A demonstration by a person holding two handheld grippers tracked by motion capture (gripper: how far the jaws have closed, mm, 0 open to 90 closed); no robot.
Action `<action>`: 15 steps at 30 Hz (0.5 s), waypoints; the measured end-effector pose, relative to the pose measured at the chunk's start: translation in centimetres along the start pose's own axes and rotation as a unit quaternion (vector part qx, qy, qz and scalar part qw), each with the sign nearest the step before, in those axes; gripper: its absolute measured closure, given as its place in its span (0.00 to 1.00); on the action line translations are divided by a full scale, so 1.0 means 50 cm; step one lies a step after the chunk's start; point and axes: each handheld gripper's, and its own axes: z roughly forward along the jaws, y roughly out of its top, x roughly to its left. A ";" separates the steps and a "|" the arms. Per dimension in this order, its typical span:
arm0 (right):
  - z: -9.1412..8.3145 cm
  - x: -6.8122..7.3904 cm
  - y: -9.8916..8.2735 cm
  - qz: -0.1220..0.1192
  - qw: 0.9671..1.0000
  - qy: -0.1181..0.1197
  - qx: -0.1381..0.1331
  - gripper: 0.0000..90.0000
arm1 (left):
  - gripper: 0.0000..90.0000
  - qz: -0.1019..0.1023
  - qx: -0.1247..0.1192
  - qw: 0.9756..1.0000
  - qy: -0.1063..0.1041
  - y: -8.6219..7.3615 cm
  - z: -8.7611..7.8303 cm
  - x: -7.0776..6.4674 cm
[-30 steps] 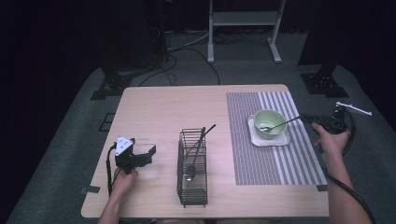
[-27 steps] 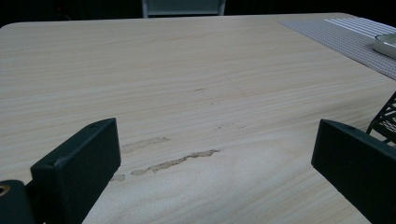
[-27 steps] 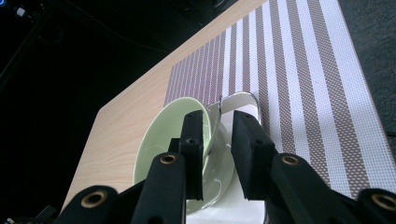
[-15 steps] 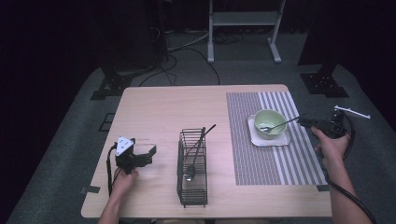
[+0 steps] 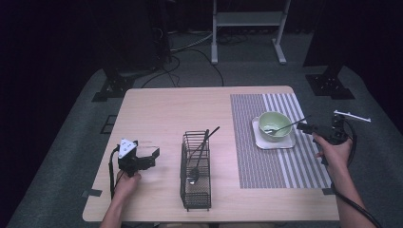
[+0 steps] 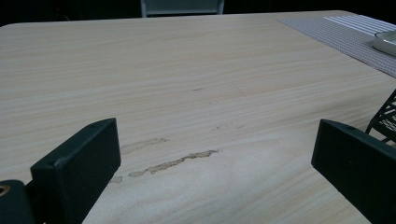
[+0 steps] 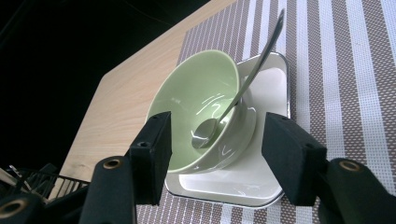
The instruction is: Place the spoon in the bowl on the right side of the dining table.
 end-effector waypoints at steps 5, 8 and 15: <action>0.004 0.007 -0.010 -0.009 1.000 0.001 0.004 0.42 | 0.00 -0.002 -0.001 1.000 0.000 0.000 0.000 0.001; 0.006 0.012 -0.014 -0.012 1.000 0.003 0.008 0.42 | 0.00 0.000 0.000 1.000 0.000 0.000 0.000 0.000; 0.005 0.021 -0.023 -0.019 1.000 0.007 0.012 0.40 | 0.00 -0.001 -0.001 1.000 0.000 0.000 0.000 0.001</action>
